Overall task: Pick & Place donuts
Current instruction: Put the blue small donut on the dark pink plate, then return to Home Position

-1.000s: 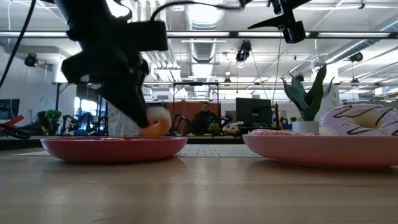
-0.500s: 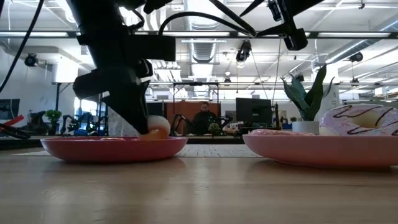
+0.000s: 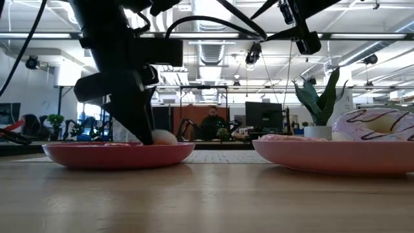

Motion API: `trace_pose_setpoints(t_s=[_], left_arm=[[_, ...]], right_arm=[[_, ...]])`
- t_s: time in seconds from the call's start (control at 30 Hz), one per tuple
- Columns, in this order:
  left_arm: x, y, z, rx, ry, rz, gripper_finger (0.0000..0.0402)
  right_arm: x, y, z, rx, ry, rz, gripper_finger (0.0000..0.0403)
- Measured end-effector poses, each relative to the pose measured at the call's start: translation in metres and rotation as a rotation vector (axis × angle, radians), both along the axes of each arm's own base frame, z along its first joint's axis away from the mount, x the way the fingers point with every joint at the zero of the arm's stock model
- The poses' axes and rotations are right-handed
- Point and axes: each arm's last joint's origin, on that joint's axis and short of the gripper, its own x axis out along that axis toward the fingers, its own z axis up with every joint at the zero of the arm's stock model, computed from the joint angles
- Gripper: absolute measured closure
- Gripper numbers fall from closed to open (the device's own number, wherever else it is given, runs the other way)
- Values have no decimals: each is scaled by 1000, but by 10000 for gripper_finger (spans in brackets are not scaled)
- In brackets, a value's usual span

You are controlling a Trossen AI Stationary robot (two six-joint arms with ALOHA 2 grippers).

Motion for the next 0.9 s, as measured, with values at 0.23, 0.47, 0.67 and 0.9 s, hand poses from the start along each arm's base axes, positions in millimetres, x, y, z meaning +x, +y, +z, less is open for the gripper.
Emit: trace_pose_setpoints(t_s=[0.23,0.47,0.67,0.9], left_arm=[[0,-4,1,-81,25,-24,290],[-3,-6,16,-133,23,-3,289],[-20,-1,42,-159,25,59,289],[-57,10,90,-247,-51,221,289]], right_arm=[[0,0,0,0,0,0,181],[0,0,0,-5,1,2,181],[0,0,0,-71,17,40,181],[-5,3,1,-144,50,164,181]])
